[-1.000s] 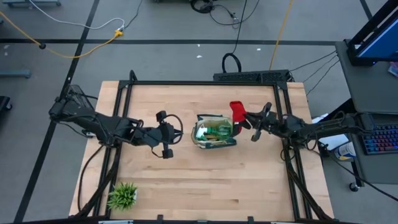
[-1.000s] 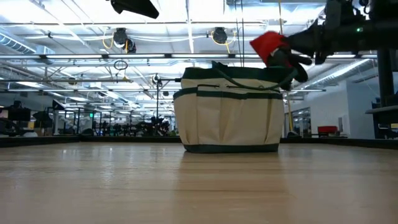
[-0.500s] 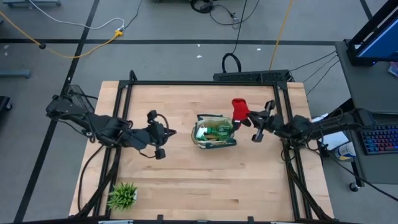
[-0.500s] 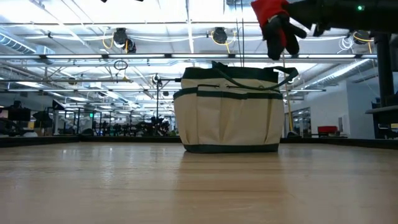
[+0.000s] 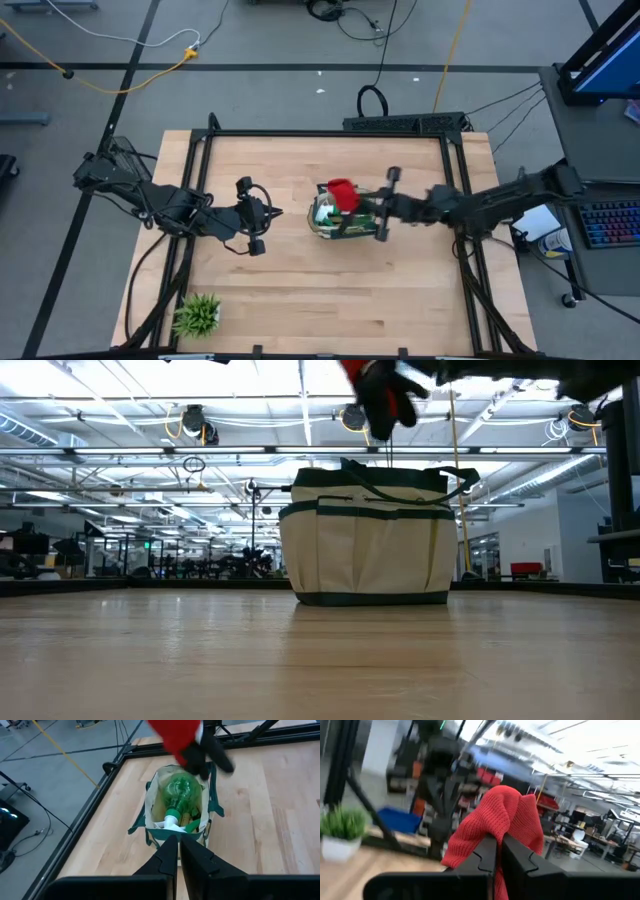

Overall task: Pick & Place Garden tools in Gardening bag
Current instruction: Put the red gloves into the green gardening bag

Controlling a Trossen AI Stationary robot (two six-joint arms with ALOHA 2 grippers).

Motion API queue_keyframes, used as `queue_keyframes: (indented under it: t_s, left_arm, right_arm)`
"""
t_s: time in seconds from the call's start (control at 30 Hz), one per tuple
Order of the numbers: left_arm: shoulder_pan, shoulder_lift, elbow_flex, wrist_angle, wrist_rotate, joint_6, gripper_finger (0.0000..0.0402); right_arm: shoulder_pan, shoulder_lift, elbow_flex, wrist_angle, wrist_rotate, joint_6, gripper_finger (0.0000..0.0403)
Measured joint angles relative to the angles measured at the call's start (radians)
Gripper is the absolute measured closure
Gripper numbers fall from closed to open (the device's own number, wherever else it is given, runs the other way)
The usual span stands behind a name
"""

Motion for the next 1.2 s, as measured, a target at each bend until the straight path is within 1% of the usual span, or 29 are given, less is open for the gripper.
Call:
queue_keyframes:
  t_s: [0.1, 0.2, 0.3, 0.37, 0.57, 0.7, 0.8, 1.07, 1.2]
  left_arm:
    - [0.000, 0.000, 0.000, -0.001, 0.000, 0.000, 0.0376]
    - [0.000, 0.000, 0.000, -0.007, 0.000, 0.000, 0.0376]
    - [0.000, 0.000, 0.000, -0.021, 0.000, 0.000, 0.0376]
    - [0.000, 0.000, 0.000, -0.035, 0.000, -0.001, 0.0376]
    - [0.000, 0.001, 0.000, -0.065, 0.000, -0.008, 0.0376]
    - [0.000, 0.001, 0.000, -0.064, 0.000, -0.008, 0.0376]
    - [0.001, 0.006, 0.000, -0.064, 0.001, -0.015, 0.0376]
    - [0.010, 0.074, -0.001, -0.054, 0.002, 0.048, 0.0376]
    - [0.034, 0.109, -0.001, -0.046, 0.002, 0.045, 0.0376]
  right_arm:
    - [-0.004, 0.108, 0.084, -0.067, 0.014, -0.045, 0.0396]
    - [-0.006, 0.195, 0.151, -0.096, 0.082, -0.048, 0.0395]
    - [-0.008, 0.247, 0.180, -0.107, 0.157, -0.111, 0.0395]
    - [-0.014, 0.265, 0.181, -0.111, 0.162, -0.129, 0.0394]
    - [-0.031, 0.290, 0.181, -0.168, 0.160, -0.125, 0.0393]
    - [-0.031, 0.290, 0.181, -0.249, 0.166, -0.134, 0.0393]
    - [-0.031, 0.290, 0.181, -0.313, 0.190, -0.164, 0.0393]
    - [-0.029, 0.289, 0.182, -0.483, 0.184, -0.204, 0.0393]
    - [-0.029, 0.289, 0.182, -0.512, 0.184, -0.230, 0.0393]
